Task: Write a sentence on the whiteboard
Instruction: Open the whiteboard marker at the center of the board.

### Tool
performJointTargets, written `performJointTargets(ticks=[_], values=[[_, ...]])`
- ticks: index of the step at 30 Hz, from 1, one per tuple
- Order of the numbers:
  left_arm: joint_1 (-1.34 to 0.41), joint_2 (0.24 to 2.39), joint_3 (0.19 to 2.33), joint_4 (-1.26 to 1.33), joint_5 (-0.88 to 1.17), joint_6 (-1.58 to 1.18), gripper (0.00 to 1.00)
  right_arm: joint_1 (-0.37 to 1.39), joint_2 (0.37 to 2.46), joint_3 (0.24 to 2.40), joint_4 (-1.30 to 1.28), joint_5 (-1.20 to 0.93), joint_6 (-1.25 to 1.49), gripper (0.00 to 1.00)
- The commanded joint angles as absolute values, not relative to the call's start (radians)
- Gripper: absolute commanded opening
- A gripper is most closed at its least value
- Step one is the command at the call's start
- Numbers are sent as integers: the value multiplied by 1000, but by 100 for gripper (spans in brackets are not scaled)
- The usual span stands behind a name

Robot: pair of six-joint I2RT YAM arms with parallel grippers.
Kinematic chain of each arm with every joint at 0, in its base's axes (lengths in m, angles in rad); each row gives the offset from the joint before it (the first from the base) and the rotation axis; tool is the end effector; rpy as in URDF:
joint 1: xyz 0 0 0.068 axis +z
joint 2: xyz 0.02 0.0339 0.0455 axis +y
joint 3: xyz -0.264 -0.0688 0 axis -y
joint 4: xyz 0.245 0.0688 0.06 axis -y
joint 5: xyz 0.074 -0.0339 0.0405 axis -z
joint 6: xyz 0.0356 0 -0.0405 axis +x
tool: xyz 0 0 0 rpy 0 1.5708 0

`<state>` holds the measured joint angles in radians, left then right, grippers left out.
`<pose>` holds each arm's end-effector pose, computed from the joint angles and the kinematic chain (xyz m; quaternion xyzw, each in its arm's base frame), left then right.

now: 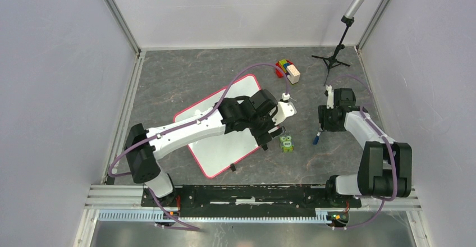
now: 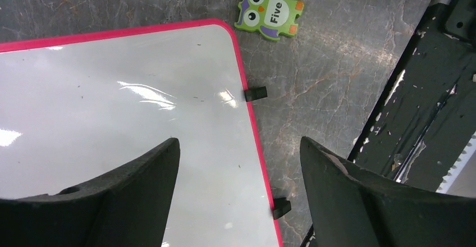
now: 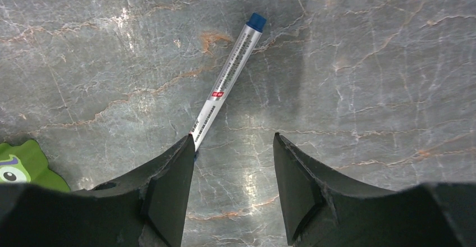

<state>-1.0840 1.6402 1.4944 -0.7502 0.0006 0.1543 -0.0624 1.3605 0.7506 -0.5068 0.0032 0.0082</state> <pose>0.1674 -0.3163 0.3151 0.5477 0.7684 -0.1487 0.2958 0.2477 -0.0156 0.1820 0.0347 0.9737 -0.0077 0.2250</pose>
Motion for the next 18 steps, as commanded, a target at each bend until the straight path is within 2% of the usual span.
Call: performJointTargets(ticks=[1, 4, 11, 16, 18], values=[[-1080, 1588, 1531, -703, -20, 91, 84, -51, 1394, 764, -462, 6, 56, 59], [-1080, 1586, 1530, -696, -25, 85, 84, -52, 1441, 770, -465, 3, 68, 57], [-1079, 1584, 1540, -695, -22, 85, 84, -52, 1535, 790, -475, -43, 82, 40], [-1072, 1583, 1560, -713, -20, 98, 85, -52, 1548, 839, -515, -60, 83, 13], [-1054, 1582, 1592, -749, 20, 97, 89, -52, 1518, 892, -543, -83, 79, 2]])
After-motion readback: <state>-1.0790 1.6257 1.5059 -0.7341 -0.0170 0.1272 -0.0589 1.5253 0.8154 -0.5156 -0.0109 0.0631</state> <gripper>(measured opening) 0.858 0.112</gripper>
